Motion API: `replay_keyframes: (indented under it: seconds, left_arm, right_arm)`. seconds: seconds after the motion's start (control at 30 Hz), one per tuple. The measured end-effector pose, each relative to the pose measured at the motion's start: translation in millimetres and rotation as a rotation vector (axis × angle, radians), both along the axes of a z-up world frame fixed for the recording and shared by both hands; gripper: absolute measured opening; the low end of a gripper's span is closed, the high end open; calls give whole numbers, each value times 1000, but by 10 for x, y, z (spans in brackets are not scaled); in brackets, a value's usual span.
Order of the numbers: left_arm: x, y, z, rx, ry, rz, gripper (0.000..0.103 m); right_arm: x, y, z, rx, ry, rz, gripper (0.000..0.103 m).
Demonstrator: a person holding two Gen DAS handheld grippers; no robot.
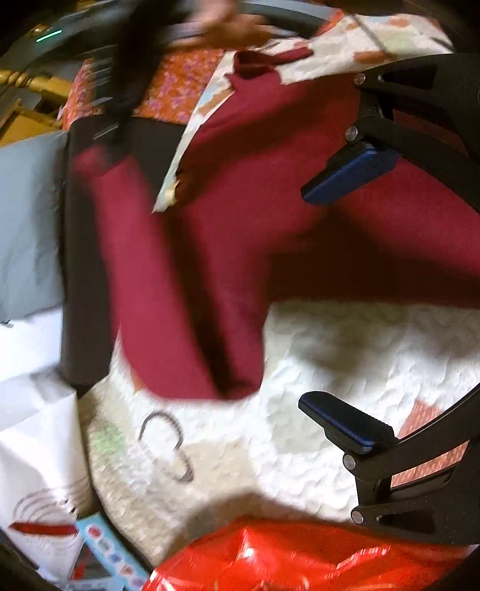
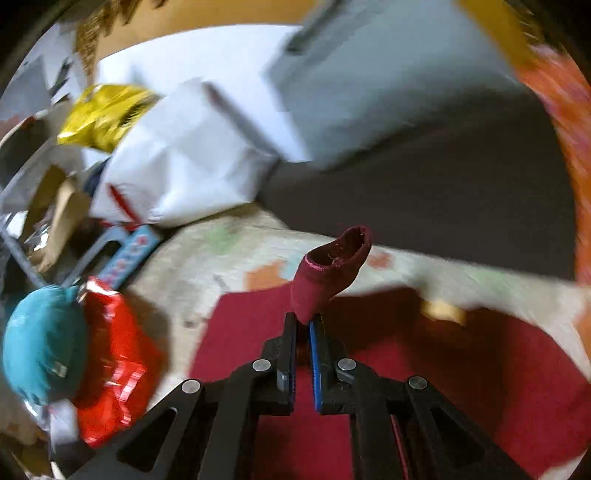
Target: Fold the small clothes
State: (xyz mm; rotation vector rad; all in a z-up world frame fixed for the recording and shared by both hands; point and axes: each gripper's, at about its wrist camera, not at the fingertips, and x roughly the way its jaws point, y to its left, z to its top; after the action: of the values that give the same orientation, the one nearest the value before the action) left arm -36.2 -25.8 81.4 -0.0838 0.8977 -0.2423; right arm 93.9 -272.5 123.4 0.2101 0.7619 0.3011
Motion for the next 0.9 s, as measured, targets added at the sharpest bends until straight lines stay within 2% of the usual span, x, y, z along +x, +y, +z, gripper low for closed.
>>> replay_keyframes:
  seconds: [0.07,0.13,0.17,0.23,0.33,0.43,0.5,0.53,0.57,0.6,0.7,0.73,0.77,0.9]
  left_arm:
    - [78,34,-7,20,1,35,102]
    - [128,60,-31,25,9,61,101]
    - [146,83,-49,30,13,75,102]
    - [204,79,-65,40,17,88,102]
    - [242,97,-78,43,14,111,102]
    - [324,175,-101,-2,38,138,102]
    - [361,245,-98,-29,48,154,101]
    - [375,267,-96,-40,51,164,101]
    - [390,293,-91,-49,51,172,102]
    - [413,316,-83,-55,49,182,102]
    - [467,406,-71,-66,49,220,102]
    - [485,440,-70,-73,50,232,102]
    - [514,490,-66,-80,50,252,102]
    - [593,655,-62,-104,42,329,102]
  right_arm:
    - [4,-119,-386,-65,71,-45,6]
    - [25,-204,-710,-80,139,-72,6]
    - [16,-264,-890,-55,181,-89,6]
    - [-42,-332,-1001,-1,202,-100,6]
    - [-168,-395,-943,16,154,-112,6]
    - [-167,-572,-916,51,132,-156,7]
    - [-83,-669,-955,102,150,-192,17]
    - [-63,-706,-1005,131,158,-201,27]
    - [-33,-730,-1060,161,170,-212,34]
    - [19,-725,-1110,188,181,-219,34]
    - [114,-631,-1152,204,154,-218,34]
    - [136,-596,-1134,194,147,-216,28]
    - [138,-560,-1100,176,146,-207,9]
    - [-141,-556,-662,127,17,-155,8]
